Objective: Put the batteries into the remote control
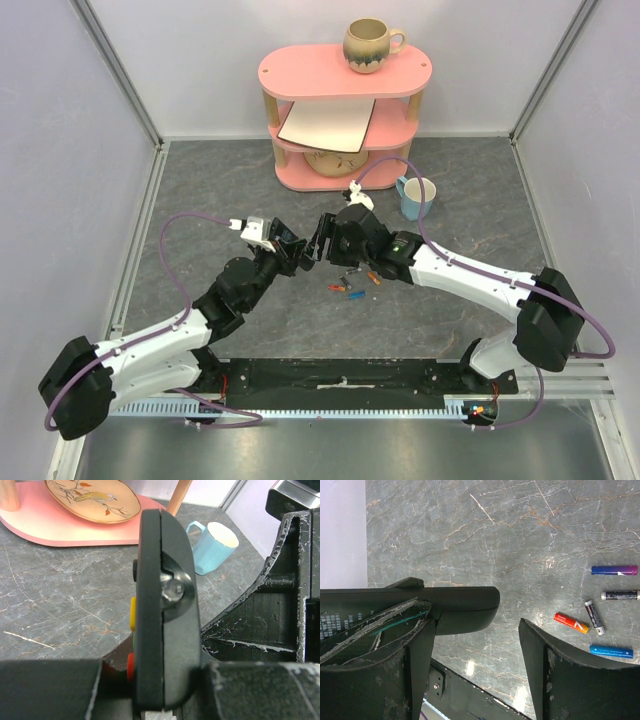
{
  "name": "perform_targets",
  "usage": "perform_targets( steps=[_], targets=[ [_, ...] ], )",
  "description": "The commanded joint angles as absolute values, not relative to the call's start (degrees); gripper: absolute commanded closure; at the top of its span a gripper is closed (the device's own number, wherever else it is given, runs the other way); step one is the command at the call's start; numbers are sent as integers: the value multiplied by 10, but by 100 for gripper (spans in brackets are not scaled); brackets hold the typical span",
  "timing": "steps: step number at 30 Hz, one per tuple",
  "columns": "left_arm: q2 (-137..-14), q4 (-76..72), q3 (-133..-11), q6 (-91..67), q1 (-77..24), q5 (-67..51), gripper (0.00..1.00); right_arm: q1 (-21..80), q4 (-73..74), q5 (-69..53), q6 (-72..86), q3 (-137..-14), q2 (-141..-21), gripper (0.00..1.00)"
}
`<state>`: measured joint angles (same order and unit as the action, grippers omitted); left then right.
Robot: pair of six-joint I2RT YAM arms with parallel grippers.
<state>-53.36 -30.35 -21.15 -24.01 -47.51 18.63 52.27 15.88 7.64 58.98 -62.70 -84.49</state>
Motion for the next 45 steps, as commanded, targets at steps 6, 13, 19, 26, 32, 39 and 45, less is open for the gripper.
perform_targets(
  steps=[6, 13, 19, 26, 32, 39, 45],
  targets=[
    [-498, -412, -253, -226, -496, 168, 98, 526, 172, 95, 594, -614, -857, 25],
    [-493, -407, -255, -217, -496, 176, 98, 526, 175, 96, 593, -612, -851, 25],
    [-489, -403, -255, -211, -496, 184, 98, 525, 179, 98, 592, -608, -848, 25],
    [-490, -403, -253, -211, -496, 186, 98, 525, 180, 101, 592, -608, -846, 25],
    [-482, -396, -252, -202, -496, 197, 98, 526, 184, 105, 593, -600, -839, 24],
    [-475, -391, -251, -195, -496, 209, 98, 526, 188, 108, 593, -591, -830, 24],
    [-475, -387, -249, -198, -496, 212, 98, 525, 188, 109, 593, -585, -818, 24]
  ],
)
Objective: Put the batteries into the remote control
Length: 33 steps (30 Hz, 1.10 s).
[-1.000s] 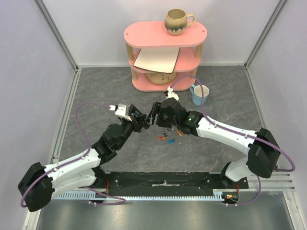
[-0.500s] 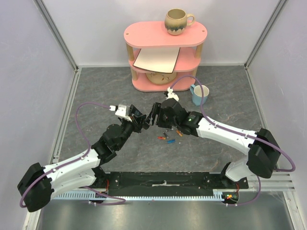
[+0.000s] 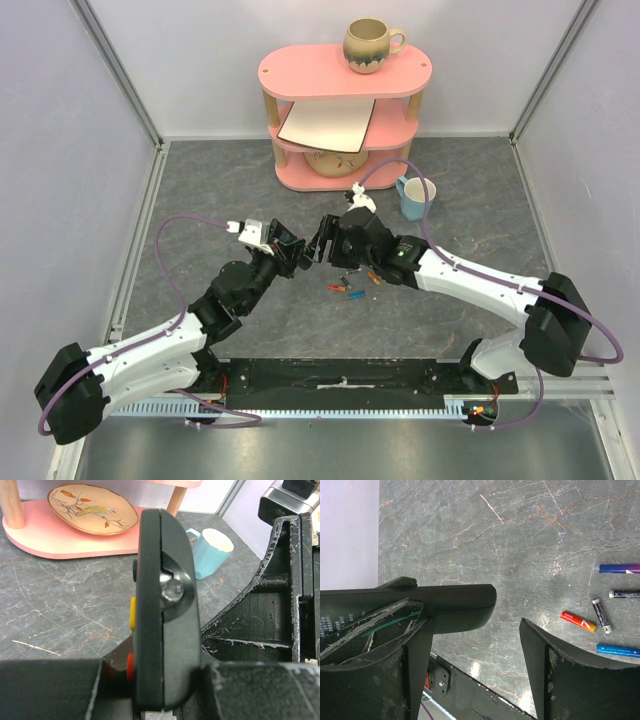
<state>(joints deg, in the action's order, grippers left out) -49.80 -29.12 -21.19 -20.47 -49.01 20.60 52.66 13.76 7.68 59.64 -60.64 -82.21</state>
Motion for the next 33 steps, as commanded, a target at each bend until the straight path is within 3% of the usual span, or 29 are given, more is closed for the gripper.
perform_targets(
  steps=[1, 10, 33],
  targets=[
    [-476, -386, -249, -199, -496, 212, 98, 526, 187, 108, 593, -585, -814, 23],
    [-487, -386, -242, -218, -496, 205, 98, 526, 174, 99, 592, -602, -784, 17],
    [-510, -383, -244, -232, -496, 190, 98, 526, 145, 94, 584, -640, -777, 15]
  ],
)
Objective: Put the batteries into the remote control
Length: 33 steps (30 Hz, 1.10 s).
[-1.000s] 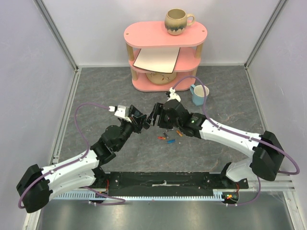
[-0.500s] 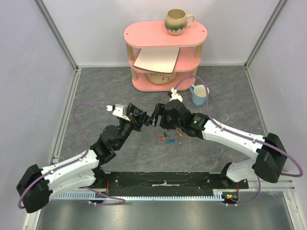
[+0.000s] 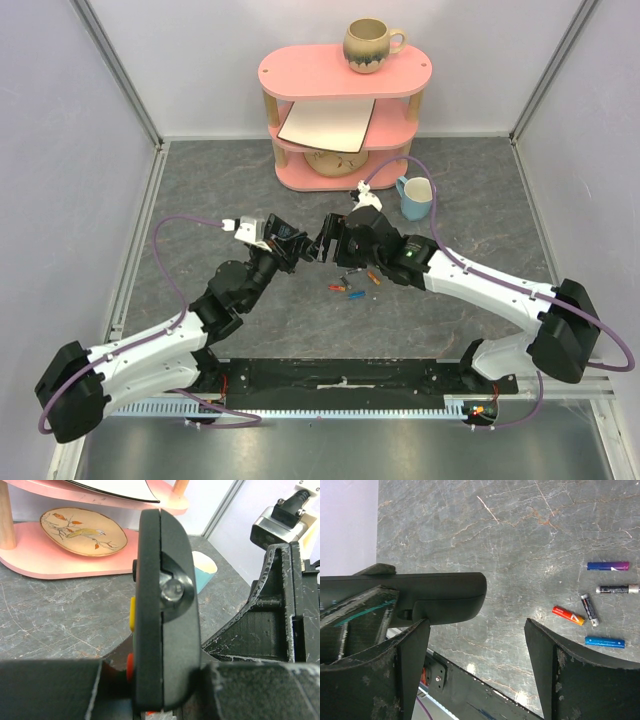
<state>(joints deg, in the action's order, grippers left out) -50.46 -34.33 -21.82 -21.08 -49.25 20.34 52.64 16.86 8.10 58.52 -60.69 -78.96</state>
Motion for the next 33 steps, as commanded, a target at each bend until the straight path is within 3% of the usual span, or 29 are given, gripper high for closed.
perform_targets(
  steps=[1, 33],
  targets=[
    [-512, -383, -244, -234, -496, 190, 98, 526, 143, 94, 584, -640, -776, 16],
    [-511, -382, -243, -287, -496, 161, 98, 526, 98, 124, 588, -625, -794, 16]
  ],
)
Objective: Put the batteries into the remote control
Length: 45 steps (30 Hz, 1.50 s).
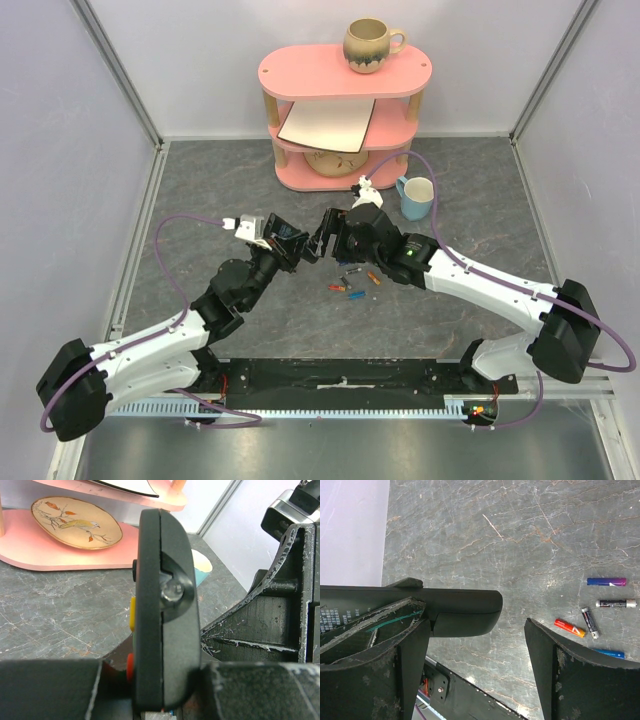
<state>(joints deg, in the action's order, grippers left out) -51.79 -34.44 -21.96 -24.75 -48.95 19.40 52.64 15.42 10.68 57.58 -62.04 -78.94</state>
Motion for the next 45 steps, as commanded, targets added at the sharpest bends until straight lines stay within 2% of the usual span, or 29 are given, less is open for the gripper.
perform_targets(
  steps=[1, 31, 45],
  targets=[
    [-511, -387, -243, -288, -496, 159, 98, 526, 98, 121, 587, -625, -796, 16],
    [-524, -445, -287, -245, -497, 136, 98, 526, 153, 69, 583, -622, -903, 18],
    [-500, -434, -287, -189, -497, 165, 98, 525, 164, 76, 580, -609, -892, 18]
  ],
)
